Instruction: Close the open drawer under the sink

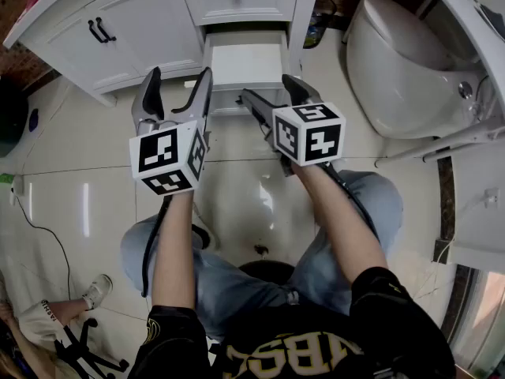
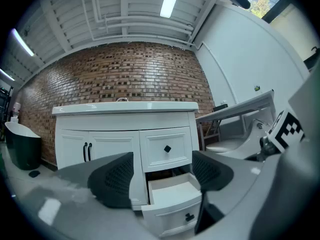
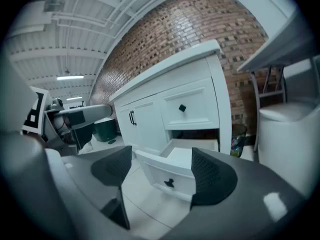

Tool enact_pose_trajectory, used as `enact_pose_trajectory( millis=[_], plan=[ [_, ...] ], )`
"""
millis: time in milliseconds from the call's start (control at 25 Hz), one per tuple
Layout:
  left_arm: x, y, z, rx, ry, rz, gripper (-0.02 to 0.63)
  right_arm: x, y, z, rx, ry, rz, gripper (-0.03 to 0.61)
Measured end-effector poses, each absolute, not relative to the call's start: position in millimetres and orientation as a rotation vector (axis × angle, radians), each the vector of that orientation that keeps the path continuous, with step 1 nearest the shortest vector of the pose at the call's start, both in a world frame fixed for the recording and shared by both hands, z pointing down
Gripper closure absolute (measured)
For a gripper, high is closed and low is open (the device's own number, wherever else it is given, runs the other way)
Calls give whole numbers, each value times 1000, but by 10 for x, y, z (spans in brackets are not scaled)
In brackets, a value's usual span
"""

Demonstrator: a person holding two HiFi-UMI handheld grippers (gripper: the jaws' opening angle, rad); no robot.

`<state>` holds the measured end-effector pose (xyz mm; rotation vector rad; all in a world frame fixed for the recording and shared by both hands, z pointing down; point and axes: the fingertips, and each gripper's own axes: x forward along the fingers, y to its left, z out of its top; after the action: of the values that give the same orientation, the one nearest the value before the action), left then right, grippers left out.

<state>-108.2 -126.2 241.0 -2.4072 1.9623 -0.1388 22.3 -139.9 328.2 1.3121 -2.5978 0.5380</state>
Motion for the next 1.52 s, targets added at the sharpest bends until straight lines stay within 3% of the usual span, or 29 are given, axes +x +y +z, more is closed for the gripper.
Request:
enact_pose_trajectory(
  millis=[480, 720, 1200, 1520],
  plan=[
    [-910, -1852, 2441, -2511, 1873, -83, 245, -162, -1529, 4318, 1094, -2511, 769, 302],
    [-902, -2163, 2450, -2561, 1873, -15, 262, -75, -1623, 5044, 1120, -2452, 889, 412],
    [-1081, -2841, 2625, -2585, 1933, 36, 272, -266, -2039, 4900, 1032, -2585, 821, 525],
    [-1237, -3265, 2853, -2565, 1926, -73, 273, -310, -2560, 4903, 1020, -2608, 720, 526]
  ],
)
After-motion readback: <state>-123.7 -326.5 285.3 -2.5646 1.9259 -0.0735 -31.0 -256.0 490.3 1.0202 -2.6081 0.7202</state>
